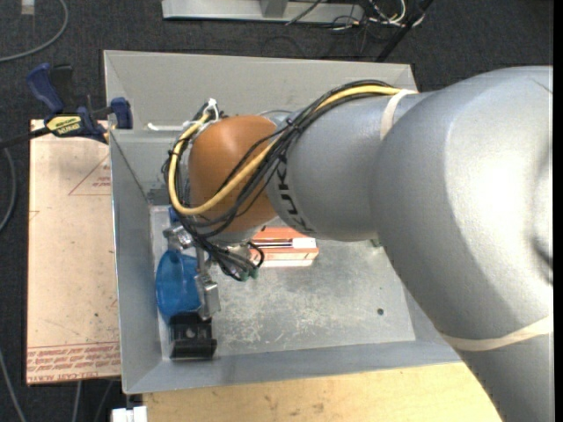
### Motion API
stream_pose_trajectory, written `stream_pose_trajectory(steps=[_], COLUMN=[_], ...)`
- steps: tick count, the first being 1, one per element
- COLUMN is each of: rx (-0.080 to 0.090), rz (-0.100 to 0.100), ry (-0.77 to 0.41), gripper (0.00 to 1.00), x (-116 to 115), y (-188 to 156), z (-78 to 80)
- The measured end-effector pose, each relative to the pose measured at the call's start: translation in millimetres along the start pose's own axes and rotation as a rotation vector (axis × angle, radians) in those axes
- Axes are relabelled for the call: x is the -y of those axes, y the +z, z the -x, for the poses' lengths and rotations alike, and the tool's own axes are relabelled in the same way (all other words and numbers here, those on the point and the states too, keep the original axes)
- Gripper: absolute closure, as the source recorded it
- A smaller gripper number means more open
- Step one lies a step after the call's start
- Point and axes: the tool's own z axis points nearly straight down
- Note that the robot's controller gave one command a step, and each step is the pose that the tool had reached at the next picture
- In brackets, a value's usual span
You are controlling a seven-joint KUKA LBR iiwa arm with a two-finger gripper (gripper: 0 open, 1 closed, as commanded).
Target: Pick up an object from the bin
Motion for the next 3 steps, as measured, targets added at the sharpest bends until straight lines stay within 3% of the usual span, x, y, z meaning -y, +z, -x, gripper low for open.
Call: stream_pose_trajectory(steps=[1, 2, 3], rx=[-0.005, 0.005, 0.005], rz=[-0.003, -0.009, -0.009], ry=[-0.018, -0.266, -0.266], gripper=[0.00, 1.00, 1.00], x=[-7.2, -8.5, -8.4], y=[12.6, 8.6, 8.6], z=[7.3, 27.4, 27.4])
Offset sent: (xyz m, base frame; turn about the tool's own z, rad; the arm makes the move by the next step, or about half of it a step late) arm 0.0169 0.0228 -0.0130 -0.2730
